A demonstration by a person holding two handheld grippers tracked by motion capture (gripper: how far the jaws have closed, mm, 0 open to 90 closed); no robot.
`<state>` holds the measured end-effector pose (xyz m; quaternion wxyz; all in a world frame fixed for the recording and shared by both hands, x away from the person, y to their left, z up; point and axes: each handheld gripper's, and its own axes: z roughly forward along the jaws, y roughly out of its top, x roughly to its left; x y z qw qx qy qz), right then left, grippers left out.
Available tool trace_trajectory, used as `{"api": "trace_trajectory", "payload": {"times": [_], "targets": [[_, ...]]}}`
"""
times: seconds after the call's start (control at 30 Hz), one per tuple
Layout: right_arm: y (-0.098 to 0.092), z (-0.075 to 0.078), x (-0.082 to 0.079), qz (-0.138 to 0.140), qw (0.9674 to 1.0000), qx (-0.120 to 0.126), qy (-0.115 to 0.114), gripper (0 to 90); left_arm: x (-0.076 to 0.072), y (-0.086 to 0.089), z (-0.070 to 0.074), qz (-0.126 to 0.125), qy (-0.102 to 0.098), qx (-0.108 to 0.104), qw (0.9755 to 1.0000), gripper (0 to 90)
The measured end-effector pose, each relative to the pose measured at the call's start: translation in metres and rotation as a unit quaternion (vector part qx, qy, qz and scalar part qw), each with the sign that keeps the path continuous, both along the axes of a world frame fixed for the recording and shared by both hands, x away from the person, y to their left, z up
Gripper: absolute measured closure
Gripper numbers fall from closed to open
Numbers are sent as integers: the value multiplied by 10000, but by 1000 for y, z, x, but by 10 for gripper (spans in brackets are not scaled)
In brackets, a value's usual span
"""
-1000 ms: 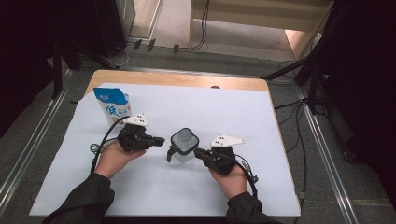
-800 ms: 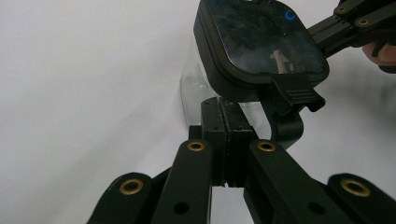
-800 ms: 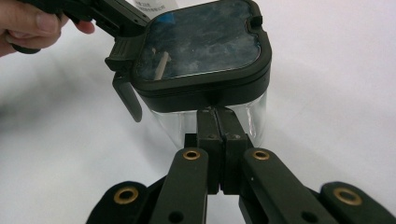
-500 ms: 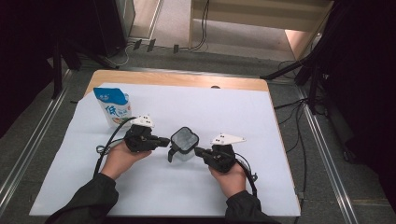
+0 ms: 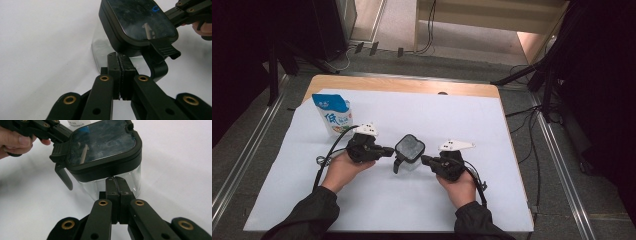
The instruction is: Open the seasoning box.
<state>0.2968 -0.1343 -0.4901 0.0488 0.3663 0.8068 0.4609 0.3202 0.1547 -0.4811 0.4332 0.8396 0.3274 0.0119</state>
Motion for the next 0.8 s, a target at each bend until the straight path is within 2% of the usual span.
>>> {"api": "trace_trajectory", "payload": {"times": [0.1,0.17,0.33,0.47,0.57,0.67,0.8], "targets": [[0,1,2,-28,10000,-31,31,900,-1,-1,0,-23,-14,20,10000,900],[-3,0,7,-22,9999,94,132,900,-3,-2,0,-74,-11,20,10000,900],[-1,0,11,4,9998,118,163,900,-6,-7,-1,-199,-2,29,9998,900],[4,1,11,26,10000,-10,79,900,-9,-8,1,-233,-37,116,9997,900],[3,1,12,12,9999,-7,104,900,-9,-5,2,-194,-67,130,9997,900],[0,0,17,-93,9999,14,114,900,-6,2,6,-49,-111,58,9999,900],[-2,0,21,-157,9997,43,165,900,2,2,10,36,-204,180,9996,900]]}}
